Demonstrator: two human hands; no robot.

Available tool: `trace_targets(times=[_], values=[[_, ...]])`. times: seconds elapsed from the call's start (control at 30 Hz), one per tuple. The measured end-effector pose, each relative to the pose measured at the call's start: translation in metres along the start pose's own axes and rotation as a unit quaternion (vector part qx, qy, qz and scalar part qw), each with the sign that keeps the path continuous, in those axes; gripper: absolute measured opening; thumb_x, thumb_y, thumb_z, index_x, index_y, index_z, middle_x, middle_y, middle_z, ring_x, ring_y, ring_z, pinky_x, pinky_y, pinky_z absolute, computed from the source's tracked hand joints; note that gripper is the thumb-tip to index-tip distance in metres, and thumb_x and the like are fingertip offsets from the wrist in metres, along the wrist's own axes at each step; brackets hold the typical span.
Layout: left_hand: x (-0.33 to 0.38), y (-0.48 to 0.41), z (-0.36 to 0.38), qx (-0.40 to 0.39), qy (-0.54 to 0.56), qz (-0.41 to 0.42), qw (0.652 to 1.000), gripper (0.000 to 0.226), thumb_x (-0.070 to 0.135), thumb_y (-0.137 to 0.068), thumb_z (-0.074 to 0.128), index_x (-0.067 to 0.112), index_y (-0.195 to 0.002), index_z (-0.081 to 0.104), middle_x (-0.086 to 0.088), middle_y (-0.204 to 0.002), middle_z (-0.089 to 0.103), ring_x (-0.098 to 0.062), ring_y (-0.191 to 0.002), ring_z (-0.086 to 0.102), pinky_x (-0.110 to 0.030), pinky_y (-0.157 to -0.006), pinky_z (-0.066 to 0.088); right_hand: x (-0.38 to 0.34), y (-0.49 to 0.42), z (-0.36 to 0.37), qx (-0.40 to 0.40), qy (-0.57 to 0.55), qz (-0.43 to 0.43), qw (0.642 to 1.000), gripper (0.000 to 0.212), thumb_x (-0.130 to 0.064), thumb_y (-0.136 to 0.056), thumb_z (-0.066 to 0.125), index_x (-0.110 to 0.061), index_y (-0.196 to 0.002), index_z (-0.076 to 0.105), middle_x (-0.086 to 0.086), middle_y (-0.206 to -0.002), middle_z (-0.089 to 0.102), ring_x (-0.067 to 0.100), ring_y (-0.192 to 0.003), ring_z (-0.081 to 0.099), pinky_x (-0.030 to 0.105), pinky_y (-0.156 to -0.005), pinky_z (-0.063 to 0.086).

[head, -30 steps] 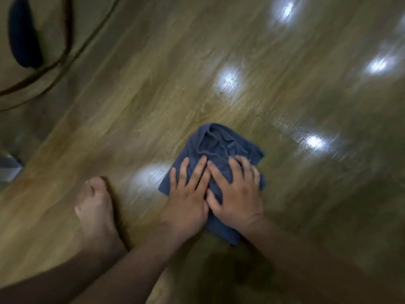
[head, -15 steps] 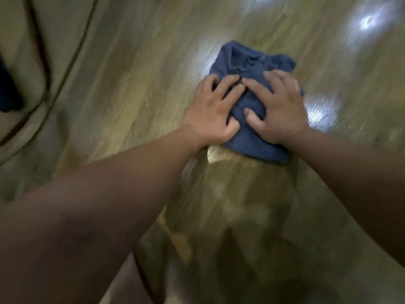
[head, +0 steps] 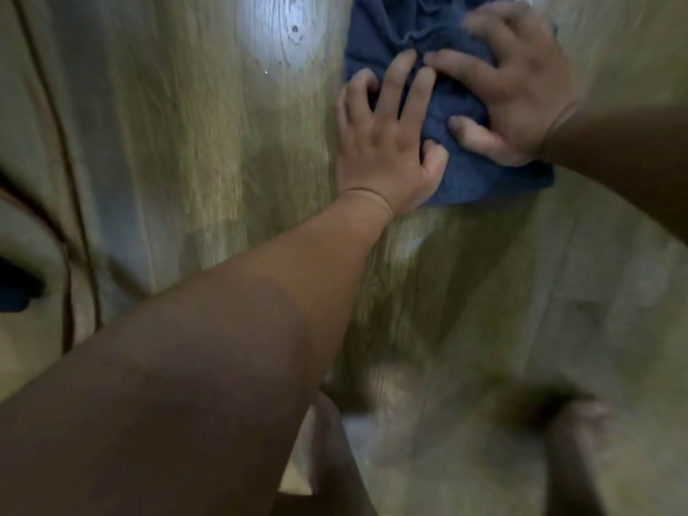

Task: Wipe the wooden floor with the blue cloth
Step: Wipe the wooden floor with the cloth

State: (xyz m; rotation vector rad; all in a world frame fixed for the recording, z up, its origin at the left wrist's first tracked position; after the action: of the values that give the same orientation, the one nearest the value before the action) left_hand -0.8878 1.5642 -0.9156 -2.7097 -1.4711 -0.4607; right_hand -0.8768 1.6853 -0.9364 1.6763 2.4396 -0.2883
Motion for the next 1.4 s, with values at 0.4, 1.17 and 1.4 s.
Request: trace_targets(times=[0.4, 1.17, 1.4], values=[[-0.001, 0.006, 0.005, -0.002, 0.019, -0.021, 1.000, 0.064, 0.041, -0.073, 0.051, 0.014, -0.131, 0.059, -0.006, -0.143, 0.052, -0.033, -0.116, 0.049, -0.043, -0.100, 0.035, -0.005, 0.005, -0.006, 0.037, 0.002, 0.023, 0.999, 0.057, -0.044, -0.093, 0.048, -0.015, -0.142, 0.047, 0.030, -0.133, 0.050, 0.050, -0.121, 0.047, 0.055, -0.099, 0.039], [-0.129, 0.040, -0.038, 0.021, 0.006, -0.183, 0.983, 0.048, 0.028, -0.086, 0.051, 0.015, -0.133, 0.049, -0.006, -0.146, 0.042, -0.033, -0.124, 0.042, -0.039, -0.107, 0.035, -0.110, -0.095, 0.025, -0.043, 0.009, 0.152, 0.987, 0.065, -0.056, -0.087, 0.038, -0.036, -0.149, 0.039, 0.013, -0.154, 0.039, 0.039, -0.138, 0.035, 0.055, -0.109, 0.029], [-0.113, 0.241, -0.013, -0.113, -0.048, -0.187, 0.975, 0.054, 0.027, -0.086, 0.038, 0.011, -0.137, 0.049, -0.009, -0.141, 0.049, -0.026, -0.131, 0.042, -0.038, -0.114, 0.031, -0.285, 0.038, 0.050, -0.139, -0.068, 0.117, 0.981, 0.059, -0.047, -0.083, 0.062, -0.031, -0.140, 0.054, 0.014, -0.139, 0.055, 0.038, -0.119, 0.053, 0.052, -0.093, 0.042]])
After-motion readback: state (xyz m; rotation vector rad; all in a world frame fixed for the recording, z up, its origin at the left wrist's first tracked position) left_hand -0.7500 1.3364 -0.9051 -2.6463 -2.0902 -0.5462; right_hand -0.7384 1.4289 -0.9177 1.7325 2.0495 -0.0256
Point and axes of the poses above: each hand's wrist, its own y-axis away from the middle knuckle, its own z-axis out of the palm, x = y × z, the point moved 9 cm from there along -y, towards the middle knuckle
